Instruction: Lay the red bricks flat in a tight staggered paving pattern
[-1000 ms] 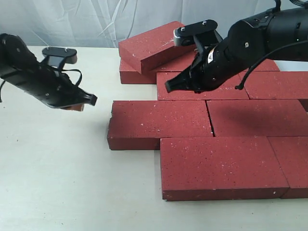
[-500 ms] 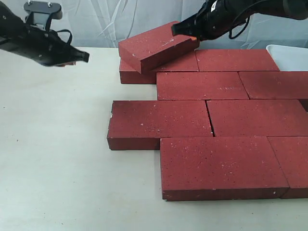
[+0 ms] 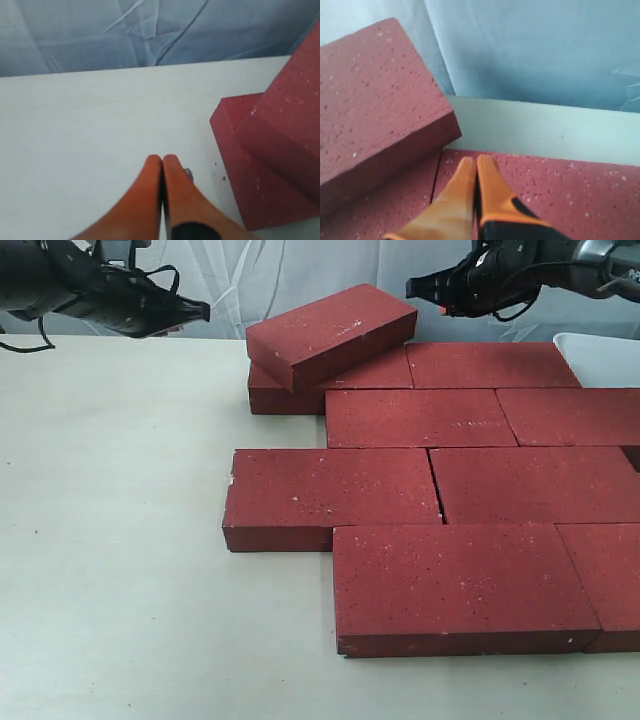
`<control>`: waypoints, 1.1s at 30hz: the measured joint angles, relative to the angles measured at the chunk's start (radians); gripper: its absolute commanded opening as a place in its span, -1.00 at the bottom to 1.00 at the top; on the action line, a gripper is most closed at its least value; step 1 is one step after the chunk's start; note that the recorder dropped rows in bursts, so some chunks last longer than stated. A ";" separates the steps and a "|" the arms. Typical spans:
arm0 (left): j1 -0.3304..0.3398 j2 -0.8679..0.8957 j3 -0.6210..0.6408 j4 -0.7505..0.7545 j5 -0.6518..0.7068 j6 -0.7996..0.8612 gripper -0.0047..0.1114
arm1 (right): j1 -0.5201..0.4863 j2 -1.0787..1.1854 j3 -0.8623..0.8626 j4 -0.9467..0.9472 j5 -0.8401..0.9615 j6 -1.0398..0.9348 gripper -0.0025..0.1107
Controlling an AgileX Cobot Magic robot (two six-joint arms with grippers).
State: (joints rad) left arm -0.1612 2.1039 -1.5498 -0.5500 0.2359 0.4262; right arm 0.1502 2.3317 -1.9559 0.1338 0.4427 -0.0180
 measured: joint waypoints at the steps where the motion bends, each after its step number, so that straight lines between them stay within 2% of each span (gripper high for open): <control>1: 0.007 0.035 -0.043 -0.031 0.003 0.000 -0.92 | -0.019 0.028 -0.038 0.081 0.002 -0.045 -0.97; 5: 0.036 0.135 -0.184 -0.159 0.019 -0.002 -0.92 | -0.055 0.120 -0.162 0.328 -0.040 -0.269 -0.97; 9: 0.040 0.197 -0.224 -0.215 0.032 -0.003 -0.92 | -0.052 0.236 -0.244 0.394 -0.189 -0.339 -0.97; 14: 0.040 0.243 -0.249 -0.231 0.036 -0.001 -0.92 | -0.041 0.368 -0.385 0.446 -0.156 -0.354 -0.97; 18: 0.040 0.246 -0.249 -0.238 0.044 -0.001 -0.92 | -0.016 0.394 -0.466 0.450 -0.007 -0.419 -0.97; 20: 0.040 0.246 -0.249 -0.238 0.070 0.001 -0.92 | -0.006 0.392 -0.500 0.450 0.130 -0.441 -0.97; 27: 0.040 0.246 -0.249 -0.206 0.134 0.044 -0.92 | -0.006 0.336 -0.520 0.453 0.466 -0.559 -0.97; 31: 0.040 0.246 -0.249 -0.158 0.154 0.044 -0.92 | -0.004 0.305 -0.520 0.502 0.575 -0.622 -0.97; 33: 0.040 0.246 -0.249 -0.148 0.154 0.046 -0.92 | -0.004 0.290 -0.522 0.509 0.569 -0.609 -0.97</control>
State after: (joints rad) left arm -0.1217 2.3503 -1.7992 -0.6980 0.3904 0.4724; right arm 0.1463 2.6219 -2.4777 0.6430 1.0114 -0.6270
